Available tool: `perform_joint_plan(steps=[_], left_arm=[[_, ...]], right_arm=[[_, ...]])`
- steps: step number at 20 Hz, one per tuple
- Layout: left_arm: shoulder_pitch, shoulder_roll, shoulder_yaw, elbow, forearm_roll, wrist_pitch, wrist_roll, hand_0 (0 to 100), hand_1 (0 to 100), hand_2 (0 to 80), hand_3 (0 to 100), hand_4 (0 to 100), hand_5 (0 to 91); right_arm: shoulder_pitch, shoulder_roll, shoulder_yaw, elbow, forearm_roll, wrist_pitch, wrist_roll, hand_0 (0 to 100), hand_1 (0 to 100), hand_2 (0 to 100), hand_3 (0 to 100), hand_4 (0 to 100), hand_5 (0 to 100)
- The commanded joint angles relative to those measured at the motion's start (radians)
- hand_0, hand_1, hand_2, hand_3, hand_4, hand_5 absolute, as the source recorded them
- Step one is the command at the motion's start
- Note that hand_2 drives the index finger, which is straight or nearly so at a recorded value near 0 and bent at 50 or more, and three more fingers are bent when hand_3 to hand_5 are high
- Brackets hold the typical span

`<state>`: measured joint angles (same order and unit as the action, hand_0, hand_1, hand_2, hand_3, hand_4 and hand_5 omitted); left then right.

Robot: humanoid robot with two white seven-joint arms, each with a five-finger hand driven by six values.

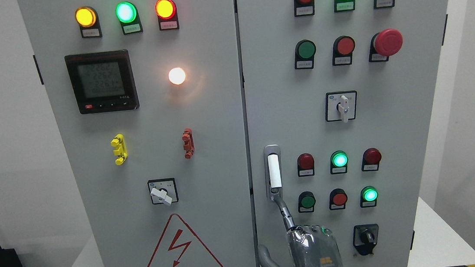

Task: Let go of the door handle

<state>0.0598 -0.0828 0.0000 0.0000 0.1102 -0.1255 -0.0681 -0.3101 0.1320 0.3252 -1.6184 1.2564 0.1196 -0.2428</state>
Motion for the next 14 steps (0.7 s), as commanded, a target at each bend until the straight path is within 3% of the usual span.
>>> perform_joint_plan(steps=[1,6,8,12,14], left_arm=[[0.000,0.000,-0.012,-0.015,0.000,0.000,-0.001,12,39,0.0,0,0,0.0],[0.000,0.000,-0.012,-0.015,-0.001,0.000,-0.001,12,39,0.0,0,0,0.0],[0.000,0.000,-0.012,-0.015,0.000,0.000,-0.001,12,39,0.0,0,0,0.0],[0.000,0.000,-0.012,-0.015,0.000,0.000,-0.001,12,39,0.0,0,0,0.0],[0.000,0.000,-0.012,-0.015,0.000,0.000,-0.001,12,39,0.0,0,0,0.0]], right_arm=[[0.003,0.000,0.000,-0.027,0.000,-0.006,-0.019,38,37,11,100,100,99],[0.028,0.001,0.000,-0.038,0.000,-0.021,-0.038,38,37,13,100,100,99],[0.028,0.000,-0.005,-0.037,0.000,-0.049,-0.067,38,37,16,100,100,99],[0.029,0.001,-0.038,-0.032,-0.003,-0.139,-0.164,41,38,39,100,100,98],[0.032,0.001,-0.040,-0.032,-0.008,-0.150,-0.181,45,38,45,100,100,98]])
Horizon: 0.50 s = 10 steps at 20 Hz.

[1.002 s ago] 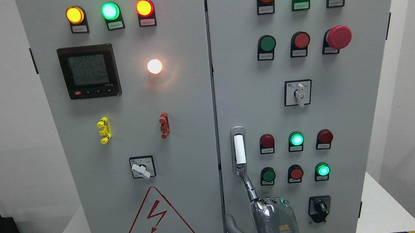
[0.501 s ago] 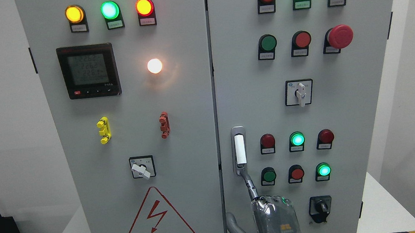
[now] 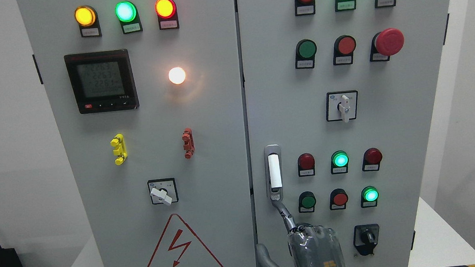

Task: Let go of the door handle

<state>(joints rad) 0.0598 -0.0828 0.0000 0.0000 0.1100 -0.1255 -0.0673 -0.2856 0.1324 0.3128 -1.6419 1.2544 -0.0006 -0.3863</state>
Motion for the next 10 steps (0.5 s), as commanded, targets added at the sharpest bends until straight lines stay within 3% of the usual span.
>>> perform_joint_plan(steps=[1,10], left_arm=[[0.000,0.000,-0.012,-0.015,0.000,0.000,-0.002,12,39,0.0,0,0,0.0],[0.000,0.000,-0.012,-0.015,0.000,0.000,-0.002,12,39,0.0,0,0,0.0]], right_arm=[[0.008,0.001,-0.029,-0.009,-0.007,-0.030,-0.039,45,39,48,100,100,98],[0.006,0.007,-0.032,-0.009,-0.012,-0.026,-0.032,49,38,66,100,100,97]])
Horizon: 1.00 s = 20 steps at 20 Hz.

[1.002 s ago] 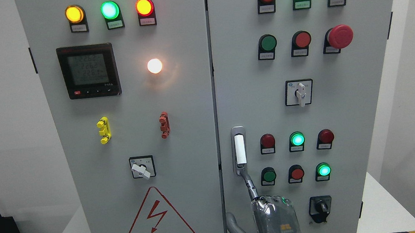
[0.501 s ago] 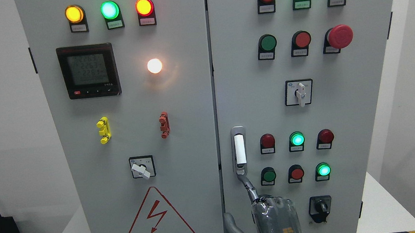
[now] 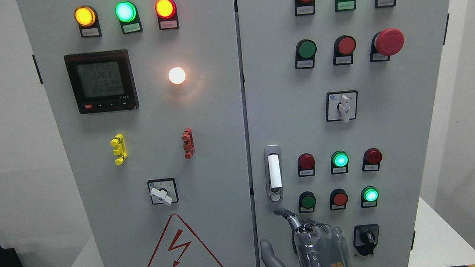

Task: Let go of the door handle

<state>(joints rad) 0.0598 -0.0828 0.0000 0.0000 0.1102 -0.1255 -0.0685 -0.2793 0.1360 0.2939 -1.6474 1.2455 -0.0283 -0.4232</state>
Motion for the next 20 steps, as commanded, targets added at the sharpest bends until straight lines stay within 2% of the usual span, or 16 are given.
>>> perform_joint_plan(steps=[1,4,6,12,16,20], left_arm=[[0.000,0.000,-0.012,-0.015,0.000,0.000,-0.001,12,39,0.0,0,0,0.0],[0.000,0.000,-0.012,-0.015,0.000,0.000,-0.001,12,39,0.0,0,0,0.0],[0.000,0.000,-0.012,-0.015,0.000,0.000,-0.001,12,39,0.0,0,0,0.0],[0.000,0.000,-0.012,-0.015,0.000,0.000,-0.001,12,39,0.0,0,0,0.0],[0.000,0.000,-0.012,-0.015,0.000,0.000,-0.001,12,39,0.0,0,0,0.0],[0.000,0.000,-0.012,-0.015,0.000,0.000,-0.001,12,39,0.0,0,0,0.0]], right_arm=[[-0.001,0.004,-0.013,-0.003,-0.003,0.004,0.008,50,38,68,100,100,97],[-0.008,0.004,-0.015,-0.002,-0.006,0.005,0.015,46,39,76,100,100,96],[-0.008,0.004,-0.015,-0.002,-0.006,0.005,0.017,41,40,87,100,100,97],[-0.027,0.004,-0.024,-0.002,-0.008,0.013,0.020,39,40,95,100,100,97],[-0.052,0.004,-0.030,-0.002,-0.008,0.021,0.055,39,39,95,100,100,98],[-0.087,0.004,-0.029,0.003,-0.008,0.056,0.061,39,37,99,100,100,98]])
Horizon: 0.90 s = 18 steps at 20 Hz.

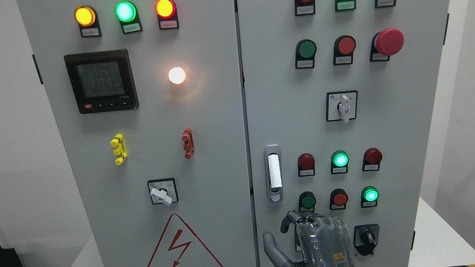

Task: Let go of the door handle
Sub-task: 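Move the right hand up and close fingers around the silver handle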

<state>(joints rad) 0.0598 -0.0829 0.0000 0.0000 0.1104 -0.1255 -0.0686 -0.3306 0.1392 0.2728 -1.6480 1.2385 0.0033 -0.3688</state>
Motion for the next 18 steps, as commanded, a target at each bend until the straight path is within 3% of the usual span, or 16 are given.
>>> perform_joint_plan(steps=[1,5,15,18], left_arm=[[0.000,0.000,-0.012,-0.015,0.000,0.000,0.000,12,39,0.0,0,0,0.0],[0.000,0.000,-0.012,-0.015,0.000,0.000,0.000,12,39,0.0,0,0,0.0],[0.000,0.000,-0.012,-0.015,0.000,0.000,0.000,12,39,0.0,0,0,0.0],[0.000,0.000,-0.012,-0.015,0.000,0.000,0.000,12,39,0.0,0,0,0.0]], right_arm=[[-0.038,0.000,-0.006,0.004,-0.001,0.032,0.008,40,36,100,100,100,98],[-0.038,0.000,-0.007,-0.001,0.001,0.052,0.027,39,31,100,100,100,98],[-0.071,0.003,-0.009,-0.003,0.004,0.063,0.059,34,32,100,100,100,98],[-0.087,0.002,-0.007,-0.004,0.006,0.102,0.071,33,32,100,100,100,98]])
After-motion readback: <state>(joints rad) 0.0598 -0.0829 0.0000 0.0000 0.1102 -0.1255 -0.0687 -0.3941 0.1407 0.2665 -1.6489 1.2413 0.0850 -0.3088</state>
